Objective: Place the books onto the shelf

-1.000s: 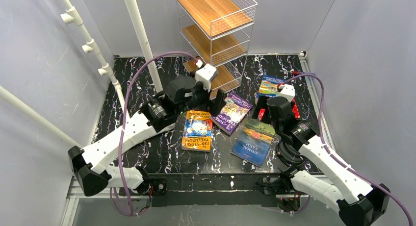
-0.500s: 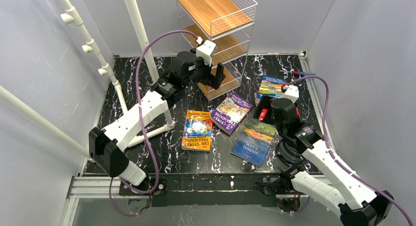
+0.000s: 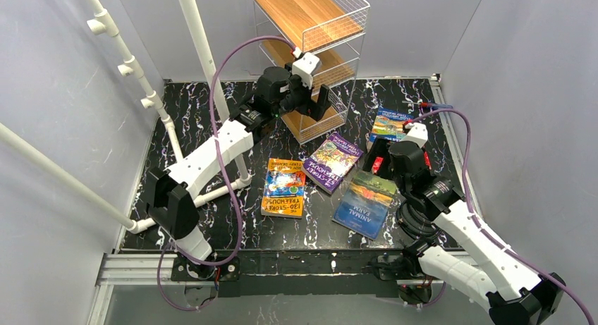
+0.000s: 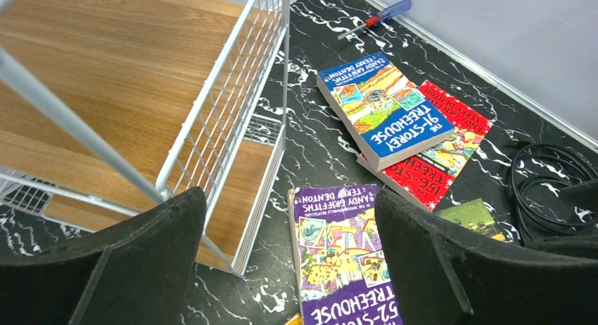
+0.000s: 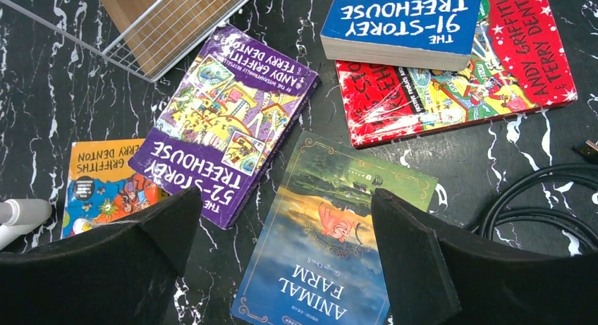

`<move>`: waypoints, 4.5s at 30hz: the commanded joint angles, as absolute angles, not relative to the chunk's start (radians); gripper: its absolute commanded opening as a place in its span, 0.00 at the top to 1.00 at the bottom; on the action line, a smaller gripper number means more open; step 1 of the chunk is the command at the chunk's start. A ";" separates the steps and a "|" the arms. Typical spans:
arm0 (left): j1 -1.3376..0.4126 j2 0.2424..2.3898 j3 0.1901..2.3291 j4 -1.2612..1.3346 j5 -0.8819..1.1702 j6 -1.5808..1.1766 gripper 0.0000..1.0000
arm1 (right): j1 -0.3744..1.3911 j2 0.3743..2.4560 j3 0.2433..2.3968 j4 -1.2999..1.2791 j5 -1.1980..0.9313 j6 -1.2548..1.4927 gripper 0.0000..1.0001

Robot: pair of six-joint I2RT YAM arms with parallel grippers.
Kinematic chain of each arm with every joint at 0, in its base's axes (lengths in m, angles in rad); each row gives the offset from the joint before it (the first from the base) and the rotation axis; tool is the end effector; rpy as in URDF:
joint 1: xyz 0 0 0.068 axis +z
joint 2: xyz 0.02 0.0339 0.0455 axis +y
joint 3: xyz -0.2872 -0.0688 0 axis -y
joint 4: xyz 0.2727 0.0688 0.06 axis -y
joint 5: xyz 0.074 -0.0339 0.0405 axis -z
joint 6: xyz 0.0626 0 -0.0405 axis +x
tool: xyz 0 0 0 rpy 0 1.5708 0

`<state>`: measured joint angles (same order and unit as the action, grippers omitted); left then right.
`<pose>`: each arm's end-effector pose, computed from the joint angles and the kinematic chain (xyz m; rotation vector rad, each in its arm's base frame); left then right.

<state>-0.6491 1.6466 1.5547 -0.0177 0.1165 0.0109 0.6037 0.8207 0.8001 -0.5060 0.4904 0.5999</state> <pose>0.3574 -0.2803 0.4197 0.6388 1.5891 -0.5755 0.1895 0.0948 0.3130 0.2867 2.0183 0.2410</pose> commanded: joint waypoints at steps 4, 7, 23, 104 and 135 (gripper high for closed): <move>-0.614 1.693 1.611 0.052 0.184 0.005 0.22 | 0.606 0.788 0.799 -0.507 0.503 0.616 0.01; -0.611 1.708 1.617 0.053 0.219 -0.036 0.40 | 0.605 0.784 0.801 -0.519 0.504 0.621 0.01; -0.615 1.721 1.619 0.064 0.317 -0.086 1.00 | 0.605 0.784 0.781 -0.519 0.501 0.636 0.01; -0.989 1.986 1.871 0.193 -0.457 -0.103 1.00 | 0.606 0.650 0.777 -0.604 0.575 0.650 0.01; -1.011 1.214 1.366 -0.512 -0.201 -0.259 0.02 | 0.605 0.963 0.963 -0.151 0.585 0.364 0.01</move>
